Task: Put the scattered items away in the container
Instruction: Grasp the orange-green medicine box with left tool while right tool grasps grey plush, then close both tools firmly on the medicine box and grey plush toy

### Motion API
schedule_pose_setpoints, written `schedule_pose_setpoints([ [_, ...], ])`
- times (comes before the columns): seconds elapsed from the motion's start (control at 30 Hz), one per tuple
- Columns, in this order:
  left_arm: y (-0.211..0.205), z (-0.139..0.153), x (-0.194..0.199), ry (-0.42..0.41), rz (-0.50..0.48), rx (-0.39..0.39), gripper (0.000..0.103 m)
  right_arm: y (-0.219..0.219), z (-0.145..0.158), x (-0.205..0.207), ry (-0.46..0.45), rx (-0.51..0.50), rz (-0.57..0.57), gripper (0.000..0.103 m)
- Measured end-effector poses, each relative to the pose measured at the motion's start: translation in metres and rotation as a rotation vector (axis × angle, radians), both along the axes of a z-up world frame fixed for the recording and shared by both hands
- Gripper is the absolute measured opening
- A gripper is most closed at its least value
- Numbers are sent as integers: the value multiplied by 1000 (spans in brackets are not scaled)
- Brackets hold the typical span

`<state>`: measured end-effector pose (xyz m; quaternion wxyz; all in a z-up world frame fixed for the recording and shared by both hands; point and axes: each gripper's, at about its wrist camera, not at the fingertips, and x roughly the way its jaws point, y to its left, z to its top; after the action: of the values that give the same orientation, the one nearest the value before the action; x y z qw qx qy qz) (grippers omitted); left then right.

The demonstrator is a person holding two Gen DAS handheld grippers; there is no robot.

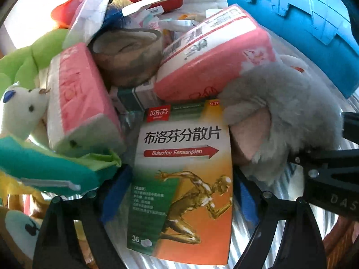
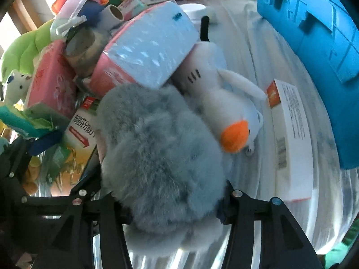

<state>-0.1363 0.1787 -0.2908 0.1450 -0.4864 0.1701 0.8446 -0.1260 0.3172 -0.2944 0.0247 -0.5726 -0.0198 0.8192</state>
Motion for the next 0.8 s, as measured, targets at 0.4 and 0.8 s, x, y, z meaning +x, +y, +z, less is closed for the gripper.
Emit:
schedule_pose_setpoints([
  [0.4,1,7,10,5,-88,31,85,5,1,14,24,9,2,36],
  [0.8,23,25,4,-79,-399,118,26,4,15,44,21,-9,-245,32],
])
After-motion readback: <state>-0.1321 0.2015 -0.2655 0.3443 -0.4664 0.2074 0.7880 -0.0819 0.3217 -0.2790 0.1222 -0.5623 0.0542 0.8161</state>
